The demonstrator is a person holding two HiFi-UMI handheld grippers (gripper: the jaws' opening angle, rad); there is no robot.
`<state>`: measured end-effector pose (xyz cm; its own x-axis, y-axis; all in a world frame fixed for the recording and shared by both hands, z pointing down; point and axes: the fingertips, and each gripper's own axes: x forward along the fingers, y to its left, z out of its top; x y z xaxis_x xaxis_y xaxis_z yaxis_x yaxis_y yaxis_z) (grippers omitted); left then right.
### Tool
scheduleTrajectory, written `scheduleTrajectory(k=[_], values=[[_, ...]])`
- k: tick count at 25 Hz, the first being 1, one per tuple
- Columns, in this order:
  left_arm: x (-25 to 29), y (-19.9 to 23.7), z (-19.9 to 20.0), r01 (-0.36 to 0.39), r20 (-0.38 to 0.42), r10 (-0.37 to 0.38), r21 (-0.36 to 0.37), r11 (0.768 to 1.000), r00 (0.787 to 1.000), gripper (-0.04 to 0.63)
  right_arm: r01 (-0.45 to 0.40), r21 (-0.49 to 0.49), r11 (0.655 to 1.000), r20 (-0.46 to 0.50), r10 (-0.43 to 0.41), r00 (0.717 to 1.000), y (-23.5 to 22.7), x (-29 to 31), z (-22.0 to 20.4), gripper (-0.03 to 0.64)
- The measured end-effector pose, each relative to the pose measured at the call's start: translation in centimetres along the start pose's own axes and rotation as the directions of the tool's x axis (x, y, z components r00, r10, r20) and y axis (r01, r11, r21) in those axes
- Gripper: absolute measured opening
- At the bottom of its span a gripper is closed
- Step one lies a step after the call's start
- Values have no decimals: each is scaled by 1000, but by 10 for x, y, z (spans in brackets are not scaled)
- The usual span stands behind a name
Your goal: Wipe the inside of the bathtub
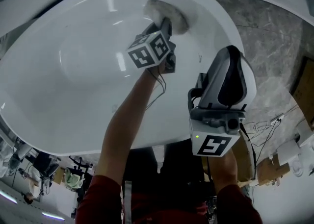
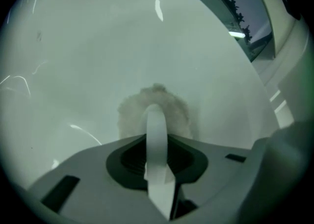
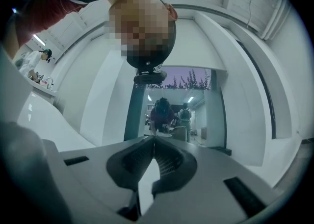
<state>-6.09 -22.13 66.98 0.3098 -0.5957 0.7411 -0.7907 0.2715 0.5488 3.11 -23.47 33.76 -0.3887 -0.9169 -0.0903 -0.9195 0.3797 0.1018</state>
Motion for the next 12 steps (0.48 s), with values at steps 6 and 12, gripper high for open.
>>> scheduleTrajectory(k=[6, 12], values=[[51, 67, -41, -98, -74, 96, -31, 995, 993, 89, -19, 29, 999, -36, 20, 999, 7, 2, -58, 12], [74, 114, -59, -203, -141, 195, -51, 978, 971, 89, -23, 32, 999, -11, 24, 1000, 8, 15, -56, 12]])
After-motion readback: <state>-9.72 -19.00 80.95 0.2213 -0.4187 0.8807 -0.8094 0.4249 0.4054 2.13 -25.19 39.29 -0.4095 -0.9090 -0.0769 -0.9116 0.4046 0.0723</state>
